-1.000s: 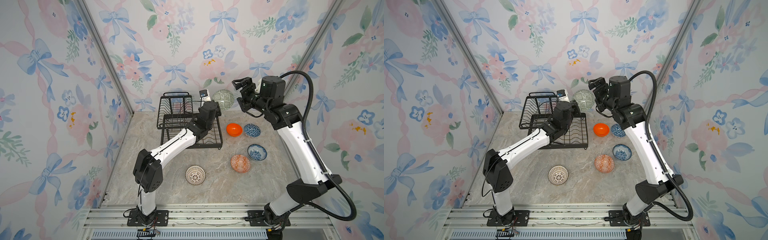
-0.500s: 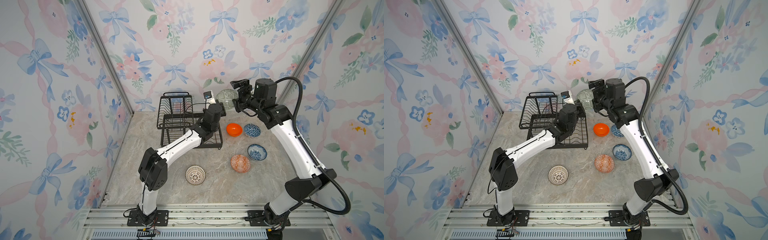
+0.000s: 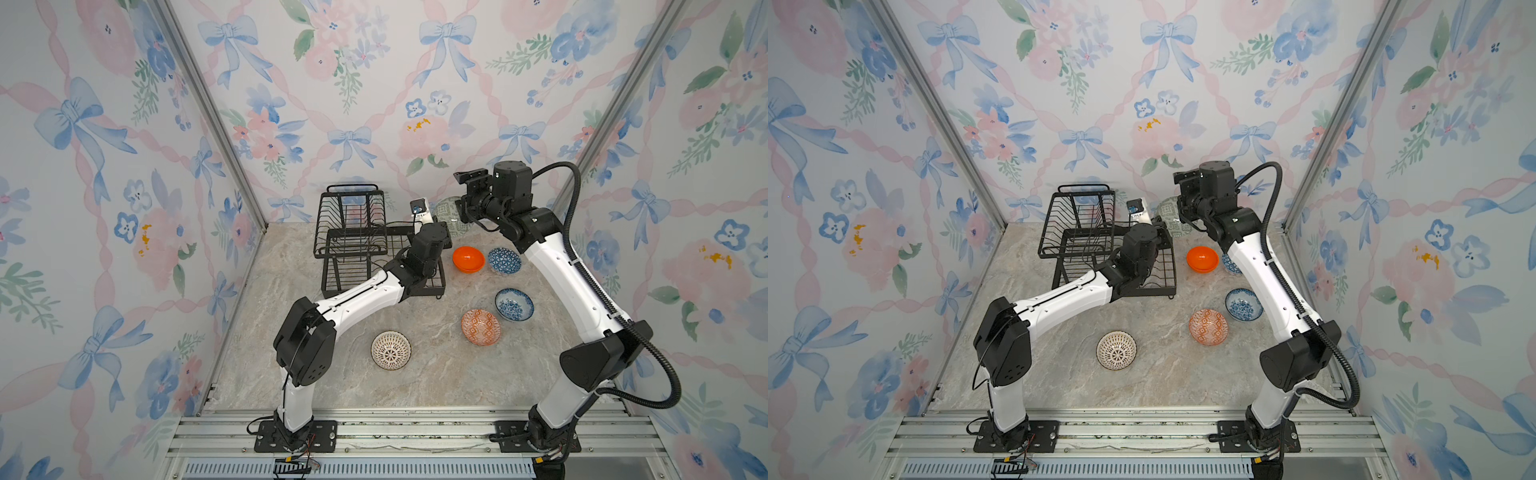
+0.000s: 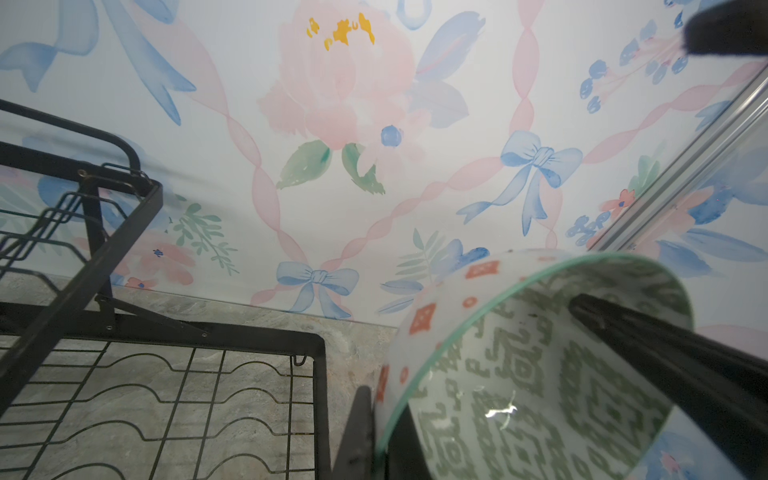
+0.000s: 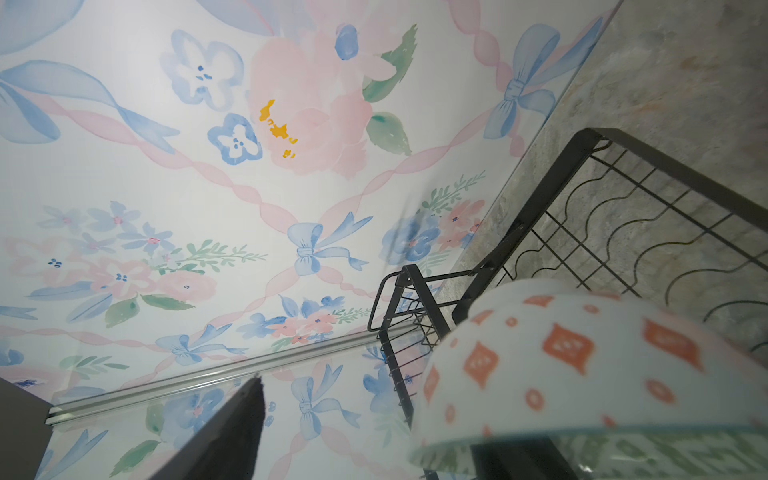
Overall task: Load the bowls into the dish rack
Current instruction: 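Open left gripper and draw it back while right gripper holds the bowl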
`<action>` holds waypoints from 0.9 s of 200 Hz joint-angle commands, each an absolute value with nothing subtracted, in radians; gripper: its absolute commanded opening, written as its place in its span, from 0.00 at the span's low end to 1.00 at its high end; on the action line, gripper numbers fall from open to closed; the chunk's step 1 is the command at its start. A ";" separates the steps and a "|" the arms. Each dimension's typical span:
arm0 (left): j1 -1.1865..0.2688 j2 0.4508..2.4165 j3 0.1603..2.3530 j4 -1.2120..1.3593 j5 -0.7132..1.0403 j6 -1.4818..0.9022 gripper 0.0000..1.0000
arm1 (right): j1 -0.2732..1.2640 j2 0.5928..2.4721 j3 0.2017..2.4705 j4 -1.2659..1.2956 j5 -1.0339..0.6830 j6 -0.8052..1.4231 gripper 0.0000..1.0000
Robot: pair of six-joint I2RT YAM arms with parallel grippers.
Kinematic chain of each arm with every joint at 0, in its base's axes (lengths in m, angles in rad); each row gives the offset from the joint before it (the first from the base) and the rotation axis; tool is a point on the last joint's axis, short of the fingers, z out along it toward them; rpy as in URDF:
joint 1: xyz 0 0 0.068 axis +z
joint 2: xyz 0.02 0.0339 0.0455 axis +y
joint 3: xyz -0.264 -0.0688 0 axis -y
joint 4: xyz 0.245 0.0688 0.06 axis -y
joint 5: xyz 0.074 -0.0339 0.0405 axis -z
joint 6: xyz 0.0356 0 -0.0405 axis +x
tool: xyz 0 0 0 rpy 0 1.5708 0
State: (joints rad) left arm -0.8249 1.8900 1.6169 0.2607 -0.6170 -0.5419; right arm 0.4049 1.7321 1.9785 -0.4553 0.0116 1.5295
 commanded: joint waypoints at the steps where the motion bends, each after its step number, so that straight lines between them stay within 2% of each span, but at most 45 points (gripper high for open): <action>1: -0.833 1.814 1.615 0.367 -0.650 -0.534 0.00 | 0.405 1.743 2.009 -0.472 0.025 1.559 0.71; 74: -0.841 1.809 1.619 0.407 -0.650 -0.486 0.00 | 0.419 1.756 2.003 -0.469 0.023 1.596 0.47; 152: -0.854 1.784 1.608 0.411 -0.664 -0.440 0.00 | 0.429 1.731 1.954 -0.429 0.021 1.608 0.10; 180: -0.854 1.770 1.592 0.408 -0.658 -0.440 0.00 | 0.436 1.727 1.959 -0.429 0.025 1.575 0.04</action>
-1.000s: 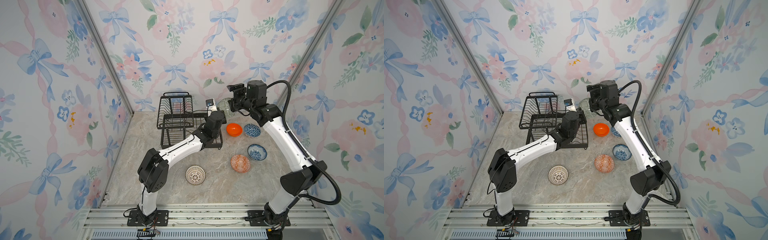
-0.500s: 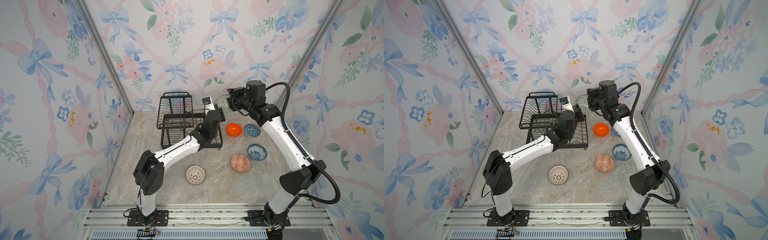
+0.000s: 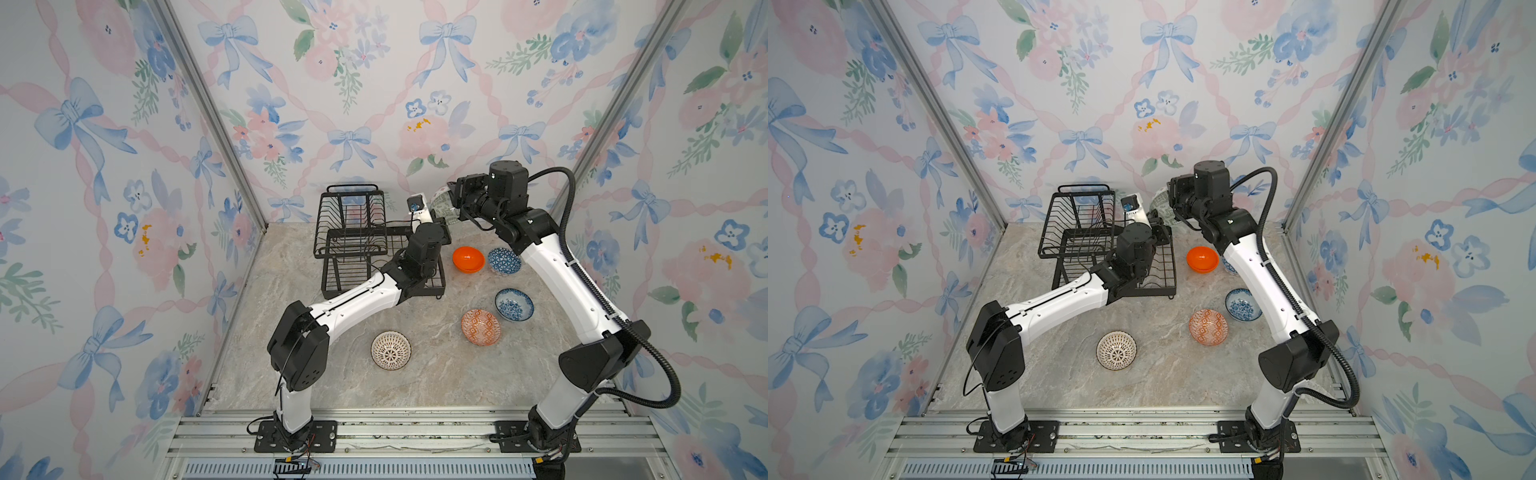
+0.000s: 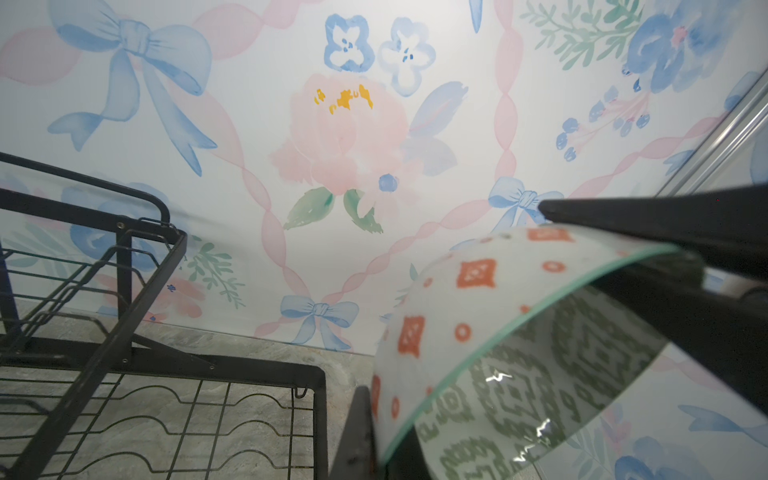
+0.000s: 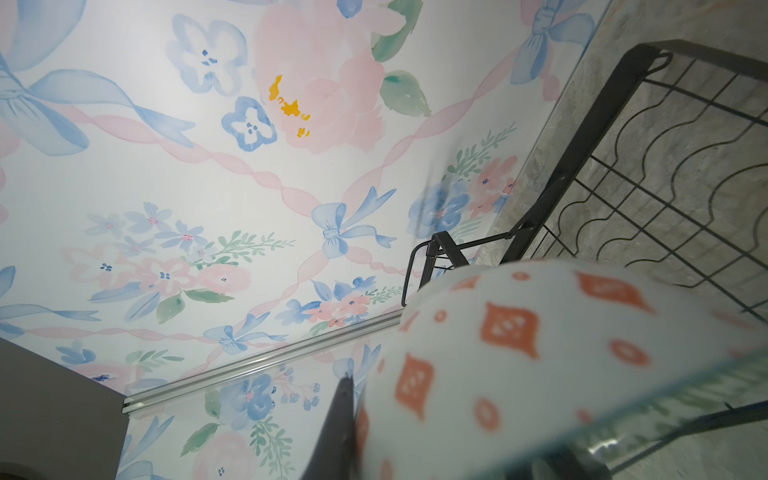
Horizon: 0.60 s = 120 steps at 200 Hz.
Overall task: Load the bowls into the dish rack
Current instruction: 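Open left gripper and draw it back while right gripper holds the bowl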
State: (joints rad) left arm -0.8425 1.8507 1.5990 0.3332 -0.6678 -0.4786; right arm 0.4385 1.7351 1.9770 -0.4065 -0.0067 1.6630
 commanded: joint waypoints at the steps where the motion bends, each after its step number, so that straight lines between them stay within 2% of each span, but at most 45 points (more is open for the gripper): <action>1: -0.854 1.769 1.592 0.408 -0.658 -0.440 0.00 | 0.436 1.727 1.958 -0.429 0.025 1.573 0.03; 22: -0.853 1.759 1.586 0.409 -0.658 -0.432 0.07 | 0.442 1.723 1.951 -0.413 0.026 1.553 0.00; 36: -0.854 1.752 1.583 0.407 -0.649 -0.419 0.17 | 0.445 1.718 1.934 -0.383 0.016 1.548 0.00; 62: -0.859 1.736 1.573 0.383 -0.655 -0.405 0.21 | 0.450 1.720 1.915 -0.328 -0.002 1.537 0.00; 80: -0.861 1.714 1.558 0.358 -0.675 -0.409 0.41 | 0.447 1.725 1.915 -0.324 -0.004 1.524 0.00; 98: -0.865 1.681 1.545 0.303 -0.692 -0.423 0.54 | 0.434 1.731 1.915 -0.301 -0.020 1.515 0.00; 114: -0.869 1.642 1.534 0.225 -0.714 -0.447 0.71 | 0.419 1.735 1.915 -0.287 -0.038 1.489 0.00; 120: -0.870 1.628 1.531 0.191 -0.719 -0.455 0.81 | 0.414 1.736 1.912 -0.284 -0.042 1.477 0.00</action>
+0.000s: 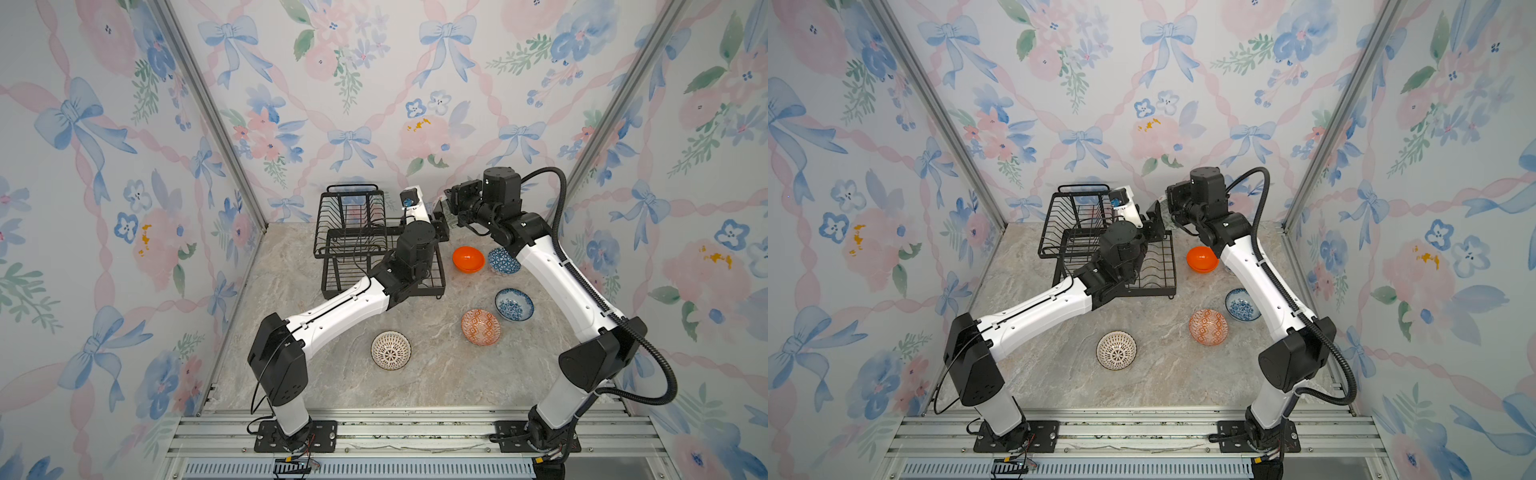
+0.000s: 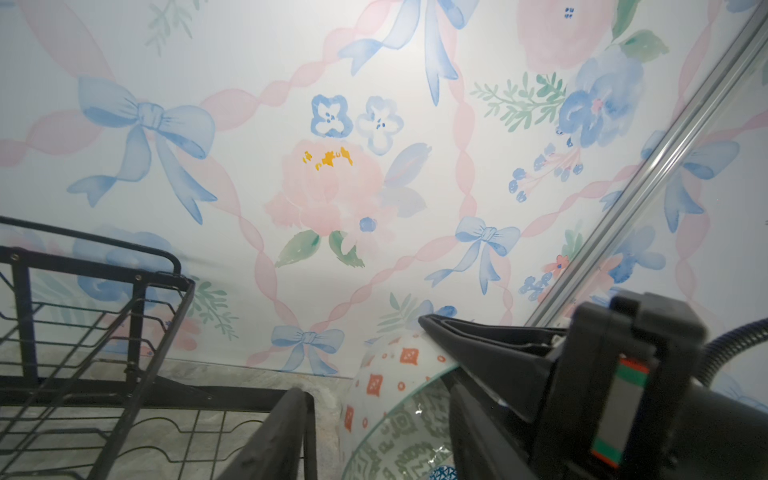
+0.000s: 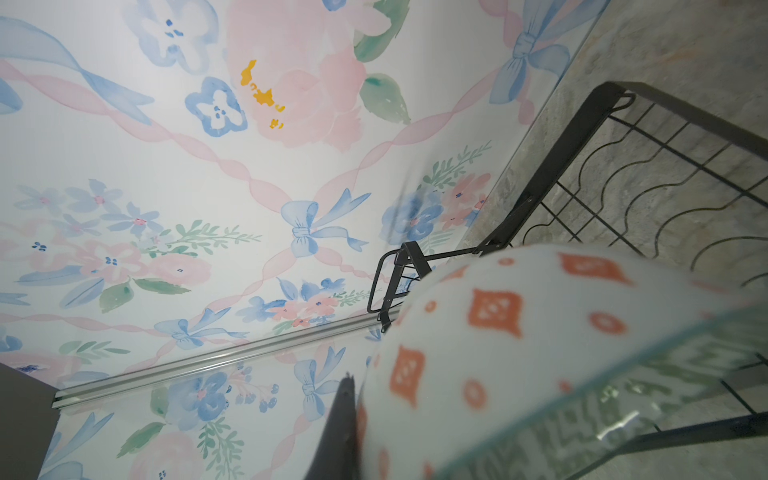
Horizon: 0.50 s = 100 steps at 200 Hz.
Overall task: Load the bowls into the dish rack
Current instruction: 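Open left gripper and draw it back while right gripper holds the bowl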
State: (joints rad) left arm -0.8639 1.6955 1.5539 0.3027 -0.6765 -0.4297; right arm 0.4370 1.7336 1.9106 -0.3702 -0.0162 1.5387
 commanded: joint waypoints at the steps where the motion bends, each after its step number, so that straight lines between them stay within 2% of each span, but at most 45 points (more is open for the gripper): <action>1: -0.870 1.625 1.531 0.187 -0.719 -0.456 0.83 | 0.413 1.736 1.912 -0.282 -0.043 1.476 0.00; 5: -0.870 1.618 1.531 0.164 -0.717 -0.457 0.95 | 0.411 1.736 1.911 -0.278 -0.044 1.466 0.00; 9: -0.870 1.612 1.534 0.139 -0.712 -0.456 0.98 | 0.407 1.736 1.908 -0.272 -0.046 1.458 0.00; 60: -0.869 1.504 1.594 -0.257 -0.642 -0.469 0.98 | 0.386 1.748 1.880 -0.225 -0.068 1.286 0.00; 100: -0.862 1.360 1.525 -0.394 -0.609 -0.542 0.98 | 0.412 1.710 1.741 -0.091 -0.056 1.146 0.00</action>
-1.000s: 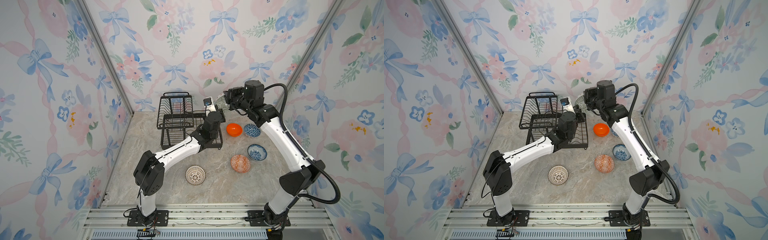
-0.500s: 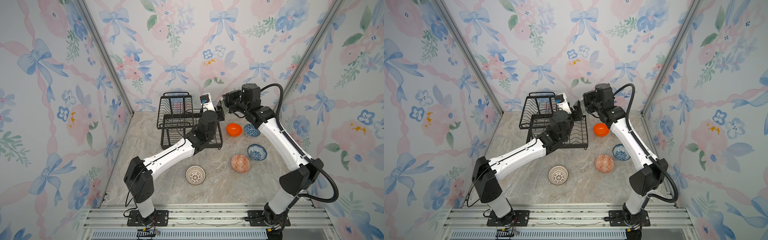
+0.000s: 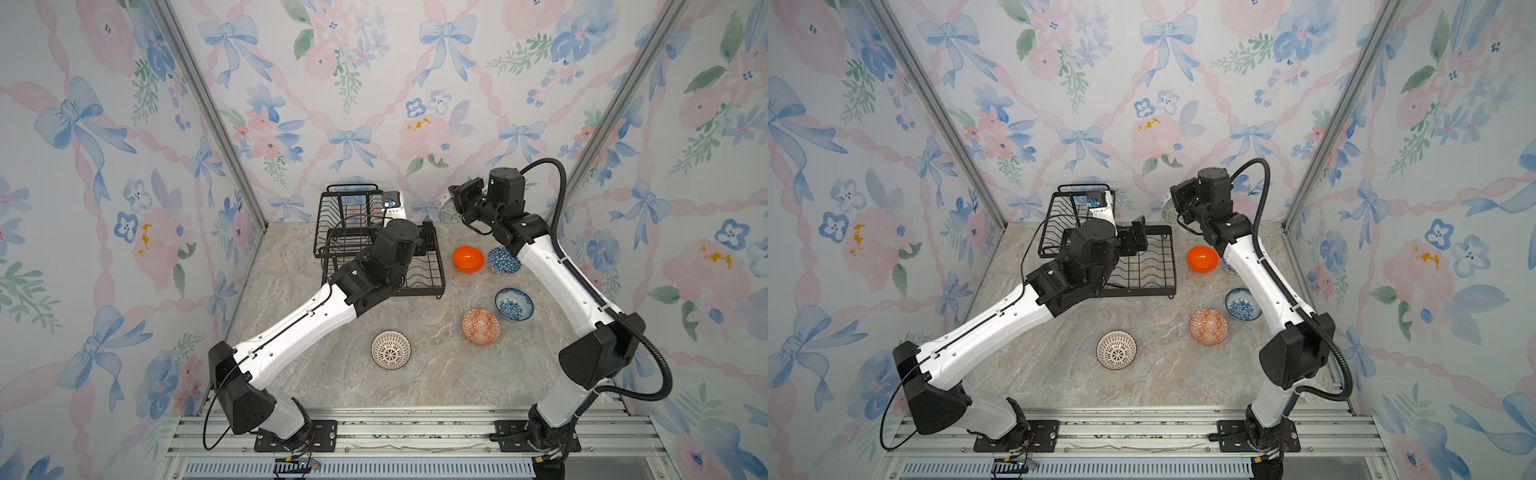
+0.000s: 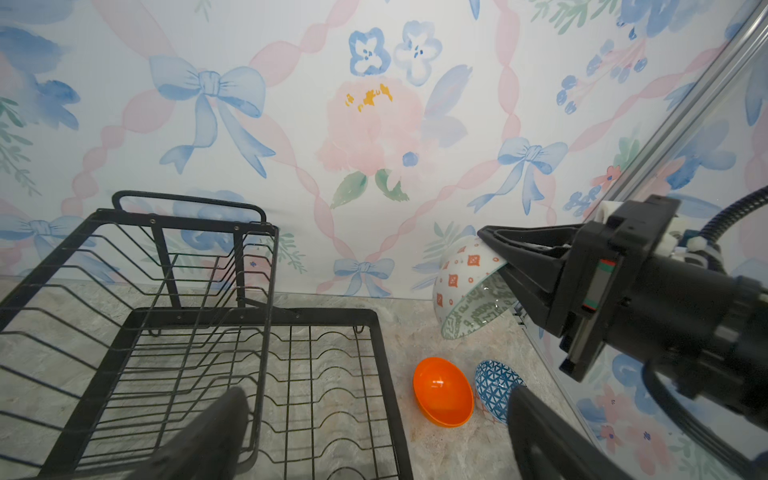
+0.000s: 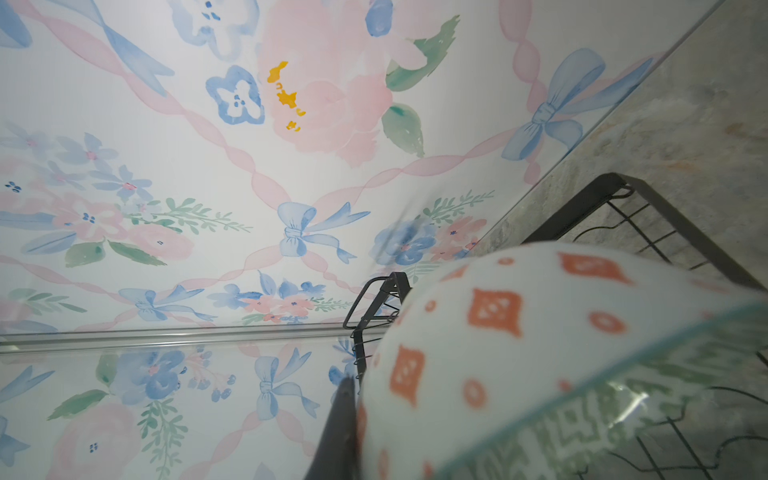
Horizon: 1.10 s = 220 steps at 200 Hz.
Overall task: Load the bowls into the dish rack
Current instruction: 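Open left gripper and draw it back while right gripper holds the bowl, then carry bowl into the rack with right gripper while left gripper moves to rack's near edge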
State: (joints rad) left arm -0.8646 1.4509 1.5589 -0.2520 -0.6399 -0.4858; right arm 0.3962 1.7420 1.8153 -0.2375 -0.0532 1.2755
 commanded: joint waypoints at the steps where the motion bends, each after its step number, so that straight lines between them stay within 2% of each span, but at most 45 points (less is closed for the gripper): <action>1: -0.860 1.357 1.523 -0.397 -0.608 -0.544 0.98 | 0.414 1.710 1.736 -0.085 -0.056 1.144 0.00; 30: -0.802 1.283 1.461 -0.443 -0.473 -0.543 0.98 | 0.442 1.707 1.632 0.054 -0.060 1.124 0.00; 51: -0.723 1.231 1.417 -0.450 -0.352 -0.544 0.98 | 0.469 1.725 1.627 0.064 -0.040 1.098 0.00; 72: -0.665 1.199 1.390 -0.454 -0.304 -0.516 0.98 | 0.499 1.746 1.634 0.055 -0.002 1.074 0.00; 105: -0.623 1.200 1.373 -0.451 -0.303 -0.435 0.98 | 0.528 1.770 1.594 0.102 0.075 1.125 0.00; 133: -0.573 1.232 1.402 -0.446 -0.261 -0.393 0.98 | 0.523 1.813 1.586 0.174 0.075 1.141 0.00; 188: -0.507 1.331 1.449 -0.424 -0.251 -0.346 0.98 | 0.502 1.993 1.629 0.368 -0.039 1.233 0.00; 220: -0.477 1.386 1.445 -0.413 -0.229 -0.348 0.98 | 0.505 2.131 1.734 0.408 -0.124 1.267 0.00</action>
State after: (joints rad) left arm -0.4961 1.3552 1.4326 -0.4332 -0.2623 -0.3660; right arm 0.5095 2.0701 1.6440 0.2581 -0.0448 1.2175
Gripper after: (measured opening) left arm 0.979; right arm 0.086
